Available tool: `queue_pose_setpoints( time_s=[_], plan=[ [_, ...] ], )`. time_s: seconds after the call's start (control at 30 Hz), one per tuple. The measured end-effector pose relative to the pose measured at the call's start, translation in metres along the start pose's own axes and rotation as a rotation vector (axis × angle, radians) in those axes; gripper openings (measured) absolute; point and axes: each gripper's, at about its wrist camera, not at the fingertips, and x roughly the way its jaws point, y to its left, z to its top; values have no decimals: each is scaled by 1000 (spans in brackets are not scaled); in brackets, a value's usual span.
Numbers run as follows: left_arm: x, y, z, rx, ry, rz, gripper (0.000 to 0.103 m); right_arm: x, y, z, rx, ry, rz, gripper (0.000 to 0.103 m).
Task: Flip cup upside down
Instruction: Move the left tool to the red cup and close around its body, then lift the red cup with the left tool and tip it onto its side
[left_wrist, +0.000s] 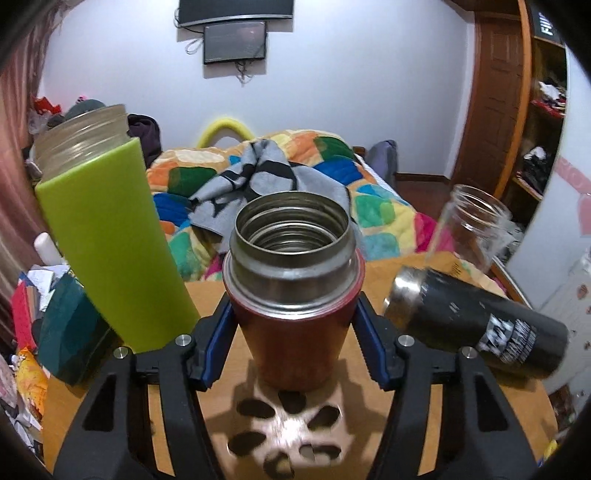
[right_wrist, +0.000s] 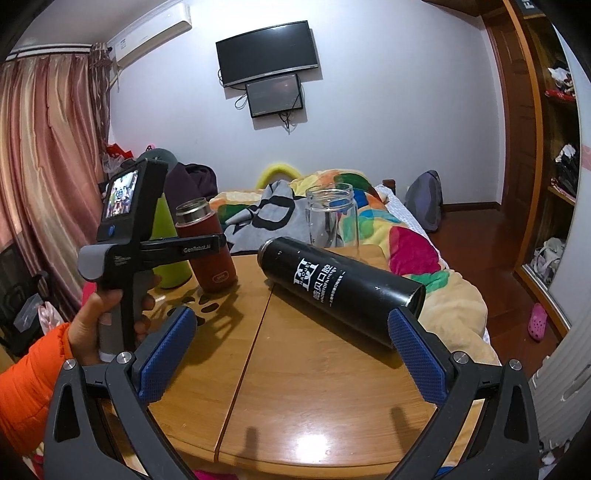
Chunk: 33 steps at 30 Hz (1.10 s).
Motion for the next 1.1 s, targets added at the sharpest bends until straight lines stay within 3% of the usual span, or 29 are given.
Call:
queue_pose_setpoints(
  time_s=[0.3,0.47,0.63,0.87,1.1],
  plan=[
    [-66,-9,-43,142,37,-141,61,3,21,-13,-69,16,24,103],
    [-101,-10,-66,155,82,-253,61,8,41,-30,-132,48,84,103],
    [-124,-7,-77,111,125,-372,61,15,67,-51,-207,96,185,103],
    [-125,11,-83,-12,174,-509,61,37,89,-58,-252,139,244,103],
    [-117,35,-86,-132,197,-596,61,61,94,-54,-220,188,328,68]
  ],
)
